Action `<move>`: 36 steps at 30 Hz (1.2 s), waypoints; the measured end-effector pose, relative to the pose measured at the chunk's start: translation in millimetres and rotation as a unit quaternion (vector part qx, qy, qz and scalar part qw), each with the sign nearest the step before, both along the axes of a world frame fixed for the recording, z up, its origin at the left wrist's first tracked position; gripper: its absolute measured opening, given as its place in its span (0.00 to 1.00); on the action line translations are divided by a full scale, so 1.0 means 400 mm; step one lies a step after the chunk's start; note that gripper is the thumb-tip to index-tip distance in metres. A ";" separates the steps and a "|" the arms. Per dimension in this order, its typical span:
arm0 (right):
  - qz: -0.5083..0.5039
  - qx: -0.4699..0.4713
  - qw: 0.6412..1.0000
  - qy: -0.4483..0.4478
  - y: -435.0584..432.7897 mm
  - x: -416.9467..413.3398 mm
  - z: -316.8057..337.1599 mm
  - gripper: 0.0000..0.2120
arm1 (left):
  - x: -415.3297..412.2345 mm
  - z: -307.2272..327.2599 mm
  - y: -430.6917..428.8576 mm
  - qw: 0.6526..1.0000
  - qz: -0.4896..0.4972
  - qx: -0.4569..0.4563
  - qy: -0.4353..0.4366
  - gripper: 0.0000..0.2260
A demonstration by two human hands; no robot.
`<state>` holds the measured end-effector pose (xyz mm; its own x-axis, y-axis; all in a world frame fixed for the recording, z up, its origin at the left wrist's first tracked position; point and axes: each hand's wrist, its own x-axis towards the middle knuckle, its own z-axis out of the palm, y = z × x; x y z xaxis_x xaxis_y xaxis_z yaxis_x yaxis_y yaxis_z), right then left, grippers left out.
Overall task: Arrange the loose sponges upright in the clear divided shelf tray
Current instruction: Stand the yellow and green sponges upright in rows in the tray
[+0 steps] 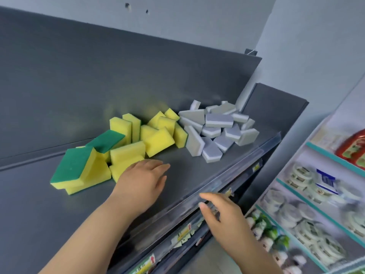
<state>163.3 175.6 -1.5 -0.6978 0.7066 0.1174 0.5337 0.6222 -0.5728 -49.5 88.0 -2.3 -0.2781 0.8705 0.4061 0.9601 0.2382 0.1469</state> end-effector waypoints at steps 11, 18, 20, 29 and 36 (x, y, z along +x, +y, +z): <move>0.177 0.005 0.976 0.130 0.281 -0.274 0.032 0.14 | -0.030 -0.020 0.077 0.988 0.147 -0.004 -0.040 0.17; 0.202 0.012 0.973 0.110 0.381 -0.389 0.030 0.22 | -0.060 0.008 0.143 0.956 0.294 -0.008 -0.002 0.15; 0.211 0.003 0.973 0.092 0.390 -0.408 0.027 0.24 | -0.072 0.016 0.160 0.942 0.331 -0.047 -0.003 0.23; 0.254 -0.064 0.960 0.104 0.408 -0.433 0.006 0.24 | -0.063 0.012 0.214 0.913 0.405 -0.054 -0.016 0.27; 0.256 -0.065 0.934 0.239 0.457 -0.398 0.048 0.23 | -0.022 0.036 0.225 0.919 0.364 0.145 0.040 0.21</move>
